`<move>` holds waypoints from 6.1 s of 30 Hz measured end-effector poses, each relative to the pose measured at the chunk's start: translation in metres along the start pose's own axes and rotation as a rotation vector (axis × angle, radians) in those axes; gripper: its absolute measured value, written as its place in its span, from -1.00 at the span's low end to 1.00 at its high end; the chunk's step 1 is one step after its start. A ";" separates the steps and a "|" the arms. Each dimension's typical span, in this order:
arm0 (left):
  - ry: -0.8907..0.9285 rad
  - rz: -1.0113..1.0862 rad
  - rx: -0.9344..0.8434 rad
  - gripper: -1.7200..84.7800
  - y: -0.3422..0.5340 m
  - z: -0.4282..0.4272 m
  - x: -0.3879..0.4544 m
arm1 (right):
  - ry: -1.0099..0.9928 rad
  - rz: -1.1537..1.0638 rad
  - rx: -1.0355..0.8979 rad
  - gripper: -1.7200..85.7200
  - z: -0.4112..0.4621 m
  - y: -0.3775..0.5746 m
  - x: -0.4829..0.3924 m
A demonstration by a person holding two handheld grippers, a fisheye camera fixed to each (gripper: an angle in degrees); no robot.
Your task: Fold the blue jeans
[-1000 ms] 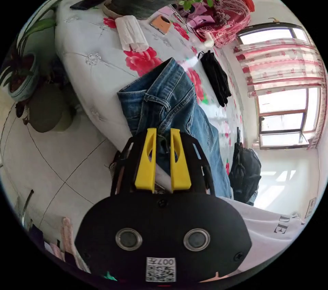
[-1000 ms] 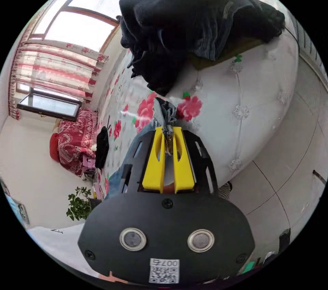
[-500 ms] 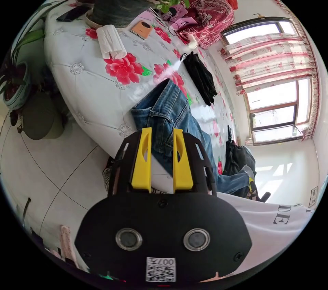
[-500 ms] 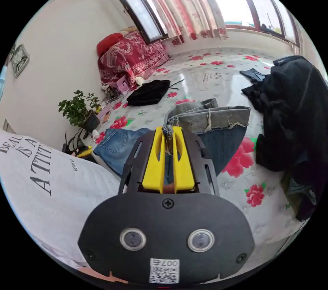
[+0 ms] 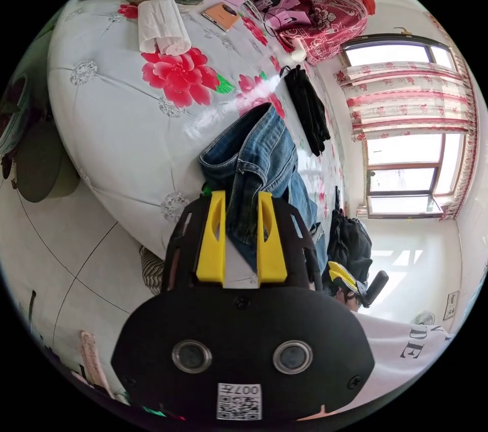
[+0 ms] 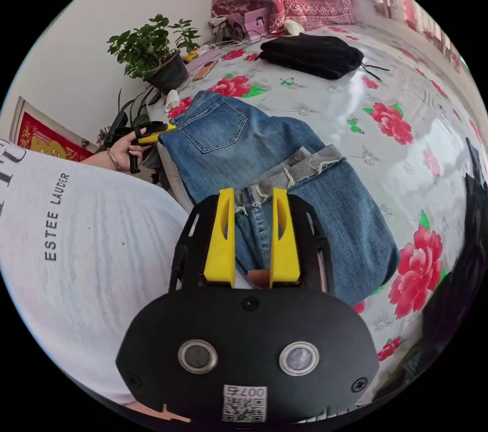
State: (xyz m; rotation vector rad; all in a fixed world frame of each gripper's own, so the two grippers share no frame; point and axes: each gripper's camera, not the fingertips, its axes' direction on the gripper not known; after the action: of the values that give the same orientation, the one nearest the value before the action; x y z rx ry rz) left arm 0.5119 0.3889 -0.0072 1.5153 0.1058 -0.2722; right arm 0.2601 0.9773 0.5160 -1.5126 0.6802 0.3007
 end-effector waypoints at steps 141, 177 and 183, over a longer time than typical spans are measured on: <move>0.084 0.624 -0.568 -0.97 -0.012 0.434 -0.166 | -0.106 0.752 0.288 -0.84 -0.128 0.185 0.390; -0.168 0.795 -0.019 -0.89 -0.346 0.214 -0.079 | -0.393 0.368 0.504 -0.76 -0.146 -0.236 0.382; -0.268 0.755 -0.104 -0.97 -0.219 0.283 -0.209 | -0.140 0.234 0.221 -0.75 -0.056 -0.235 0.317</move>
State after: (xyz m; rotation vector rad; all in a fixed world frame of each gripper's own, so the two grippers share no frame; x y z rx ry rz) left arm 0.2288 0.1237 -0.1533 1.3028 -0.6450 0.1384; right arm 0.6327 0.8351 0.5272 -1.1922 0.7534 0.4883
